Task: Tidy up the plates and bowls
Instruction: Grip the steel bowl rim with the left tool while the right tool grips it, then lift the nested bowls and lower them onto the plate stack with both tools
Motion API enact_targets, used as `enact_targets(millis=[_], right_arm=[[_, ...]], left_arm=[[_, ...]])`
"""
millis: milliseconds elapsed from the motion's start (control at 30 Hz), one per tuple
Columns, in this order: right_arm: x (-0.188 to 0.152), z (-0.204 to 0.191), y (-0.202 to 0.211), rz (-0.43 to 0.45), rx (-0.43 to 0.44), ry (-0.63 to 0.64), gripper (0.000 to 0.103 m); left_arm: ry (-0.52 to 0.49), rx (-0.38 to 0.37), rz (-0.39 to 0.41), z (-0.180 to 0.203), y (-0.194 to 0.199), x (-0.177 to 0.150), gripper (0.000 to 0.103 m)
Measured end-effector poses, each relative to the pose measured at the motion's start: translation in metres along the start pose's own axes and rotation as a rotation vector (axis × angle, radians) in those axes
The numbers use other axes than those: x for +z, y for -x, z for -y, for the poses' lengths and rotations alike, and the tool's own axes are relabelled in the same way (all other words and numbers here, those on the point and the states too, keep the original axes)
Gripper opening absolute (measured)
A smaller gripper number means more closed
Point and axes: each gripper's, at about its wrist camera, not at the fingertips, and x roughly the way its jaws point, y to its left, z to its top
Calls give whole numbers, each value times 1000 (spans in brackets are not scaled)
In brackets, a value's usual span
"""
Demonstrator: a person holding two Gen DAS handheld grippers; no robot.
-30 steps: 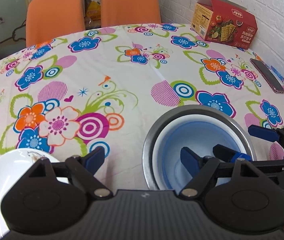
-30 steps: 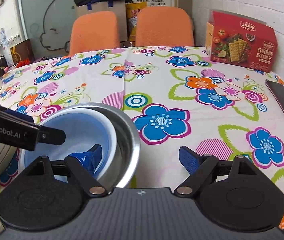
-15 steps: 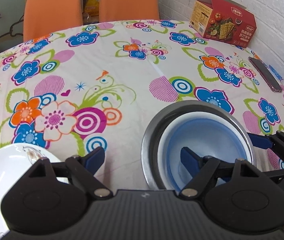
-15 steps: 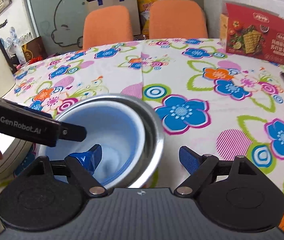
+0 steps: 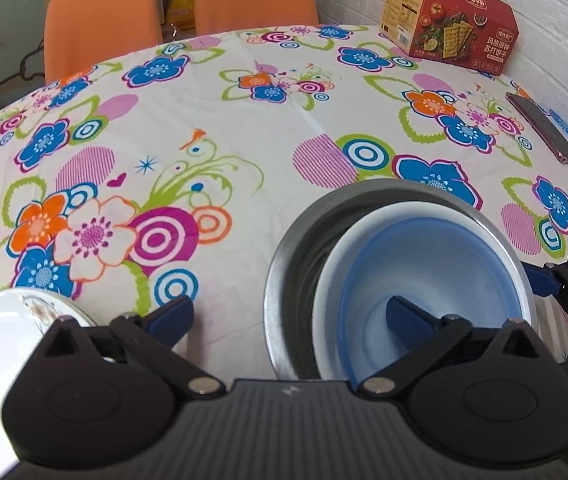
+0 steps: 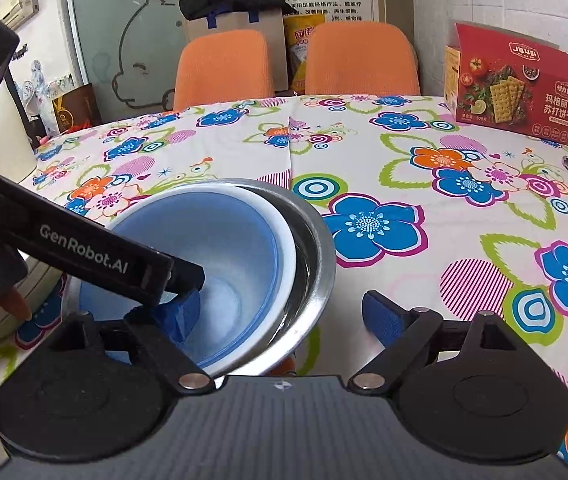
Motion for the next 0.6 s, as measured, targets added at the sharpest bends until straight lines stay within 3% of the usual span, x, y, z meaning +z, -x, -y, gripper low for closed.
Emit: enact_targets(millis=[133, 333, 467, 533, 567, 600], right_arm=[[3, -1, 0, -21, -10, -5, 75], [-3, 3, 6, 15, -22, -57, 75], [-5, -3, 8, 61, -20, -8, 68], [-4, -9, 6, 63, 6, 16, 65], [-2, -11, 4, 61, 24, 8, 60], [0, -14, 3, 57, 27, 6, 60]], left_arm=[[-3, -4, 2, 0, -1, 0, 102], [-29, -12, 5, 6, -1, -2, 102], [-15, -13, 18, 4, -2, -2, 100], [7, -31, 27, 1, 0, -3, 91], [0, -26, 47, 2, 3, -2, 78], [-2, -53, 50, 3, 5, -1, 59]])
